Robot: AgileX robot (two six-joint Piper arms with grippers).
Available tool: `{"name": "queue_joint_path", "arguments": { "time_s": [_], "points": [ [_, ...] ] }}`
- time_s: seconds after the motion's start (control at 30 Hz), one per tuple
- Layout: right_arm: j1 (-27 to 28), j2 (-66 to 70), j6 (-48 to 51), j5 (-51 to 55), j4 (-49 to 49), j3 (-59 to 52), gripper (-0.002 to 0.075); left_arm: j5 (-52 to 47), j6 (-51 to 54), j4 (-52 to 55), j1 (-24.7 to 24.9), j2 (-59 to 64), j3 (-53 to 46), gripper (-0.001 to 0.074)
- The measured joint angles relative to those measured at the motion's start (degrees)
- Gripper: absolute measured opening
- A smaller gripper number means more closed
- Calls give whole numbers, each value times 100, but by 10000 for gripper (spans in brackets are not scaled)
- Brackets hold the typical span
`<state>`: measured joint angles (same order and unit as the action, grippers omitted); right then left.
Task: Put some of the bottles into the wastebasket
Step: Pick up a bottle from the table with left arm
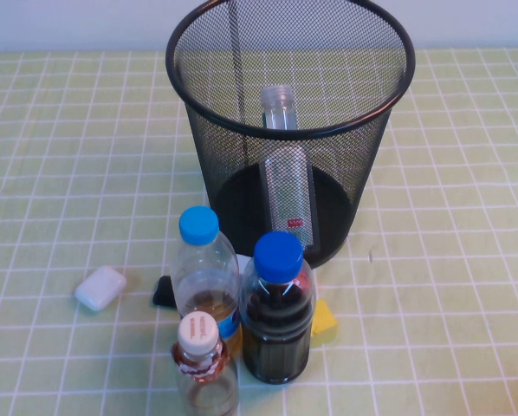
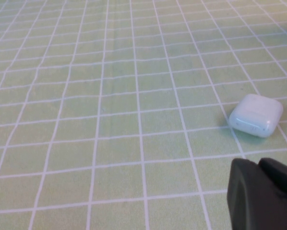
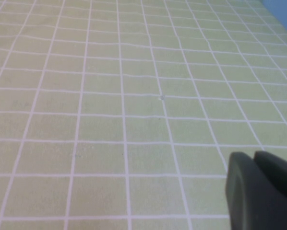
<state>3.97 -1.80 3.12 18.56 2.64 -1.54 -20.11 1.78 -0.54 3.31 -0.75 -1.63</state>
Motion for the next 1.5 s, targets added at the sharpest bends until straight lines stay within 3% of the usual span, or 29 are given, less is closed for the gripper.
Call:
{"name": "queue_joint_path", "arguments": {
  "time_s": [0.57,0.73,1.0,1.1,1.3,1.37,1.5],
  "points": [
    [0,0,0,0,0,0,-7,26,-16,-18,0,0,0,0],
    [0,0,0,0,0,0,-7,565,-623,-1127,0,0,0,0],
    [0,0,0,0,0,0,-7,1684,-795,-1866,0,0,0,0],
    [0,0,0,0,0,0,-7,1053,-810,-2323,11,0,443,0],
    [0,0,0,0,0,0,-7,-1664,404,-2445,209,682,2464,-1],
    [0,0,0,0,0,0,-7,-2071,583,-2445,567,1006,2923,-1],
    [0,0,0,0,0,0,-7,-2160,756,-2271,1750,1630,3488,-1]
  ]
}}
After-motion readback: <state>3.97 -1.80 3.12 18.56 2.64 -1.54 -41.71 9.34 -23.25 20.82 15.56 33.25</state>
